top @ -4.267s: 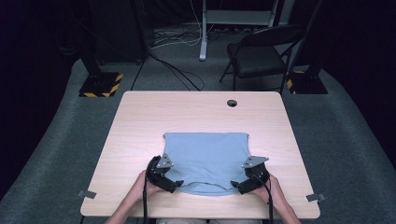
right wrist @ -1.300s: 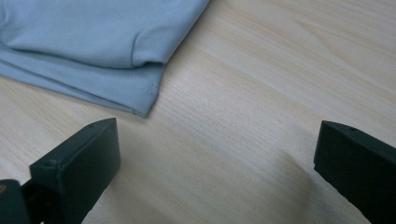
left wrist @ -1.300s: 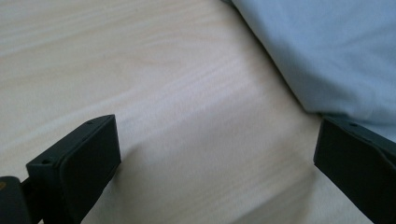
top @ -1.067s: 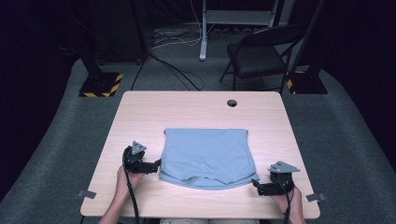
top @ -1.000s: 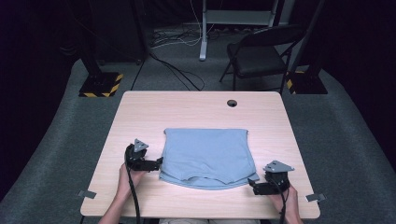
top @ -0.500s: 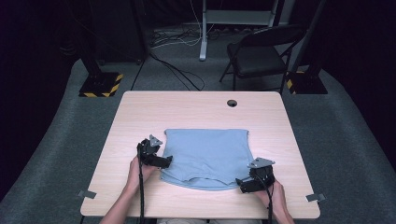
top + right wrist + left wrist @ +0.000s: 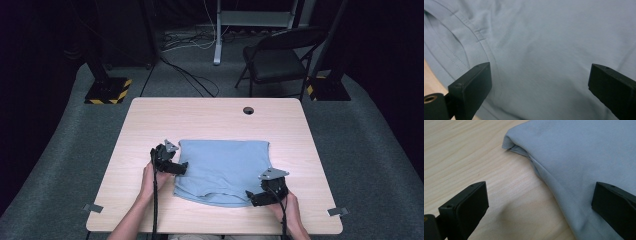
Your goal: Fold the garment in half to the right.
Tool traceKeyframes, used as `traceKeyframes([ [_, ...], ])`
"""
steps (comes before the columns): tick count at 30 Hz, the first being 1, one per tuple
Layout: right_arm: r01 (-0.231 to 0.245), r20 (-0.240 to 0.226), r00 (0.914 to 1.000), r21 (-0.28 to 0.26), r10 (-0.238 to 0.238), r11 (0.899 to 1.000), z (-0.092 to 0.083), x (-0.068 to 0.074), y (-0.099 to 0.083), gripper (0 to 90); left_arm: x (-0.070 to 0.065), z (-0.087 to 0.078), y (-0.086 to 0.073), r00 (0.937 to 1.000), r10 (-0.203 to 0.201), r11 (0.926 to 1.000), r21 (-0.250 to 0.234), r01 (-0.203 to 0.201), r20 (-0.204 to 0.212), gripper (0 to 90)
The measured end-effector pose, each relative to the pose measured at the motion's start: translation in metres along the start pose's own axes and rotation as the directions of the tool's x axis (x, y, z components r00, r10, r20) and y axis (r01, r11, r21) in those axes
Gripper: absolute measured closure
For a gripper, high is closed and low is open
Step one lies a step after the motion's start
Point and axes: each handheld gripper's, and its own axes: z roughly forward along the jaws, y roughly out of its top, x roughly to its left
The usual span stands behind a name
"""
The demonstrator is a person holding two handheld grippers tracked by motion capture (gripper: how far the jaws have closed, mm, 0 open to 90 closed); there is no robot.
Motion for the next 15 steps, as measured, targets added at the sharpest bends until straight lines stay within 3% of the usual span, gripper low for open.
traceKeyframes([
  [2, 0.025, 0.003, 0.9997, 0.046, -0.026, 0.999, 0.009, 0.005, 0.001, 4.1, -0.002, -0.001, 0.000, 0.9998, 0.011, 0.9999, 0.002, -0.011, -0.014, 0.6],
  [4, 0.012, -0.005, 0.9999, 0.045, -0.012, 0.999, 0.010, 0.004, 0.000, 5.1, -0.005, -0.002, -0.001, 0.9998, 0.013, 0.9999, 0.001, -0.013, -0.013, 0.9],
  [7, 0.007, -0.014, 0.9999, 0.056, -0.006, 0.998, 0.005, 0.000, -0.005, 5.2, -0.009, -0.002, -0.003, 0.9997, -0.003, 1.0000, -0.003, 0.003, 0.023, 0.9],
  [11, -0.010, -0.009, 0.9999, 0.056, 0.010, 0.998, -0.003, -0.005, -0.014, 4.8, -0.015, -0.003, -0.001, 0.9985, 0.013, 0.9999, -0.012, -0.012, 0.054, 0.7],
  [15, -0.009, -0.008, 0.9999, 0.036, 0.010, 0.999, -0.006, -0.004, -0.013, 4.3, -0.010, -0.003, 0.005, 0.9993, -0.005, 0.9995, -0.031, 0.006, 0.037, 1.1],
])
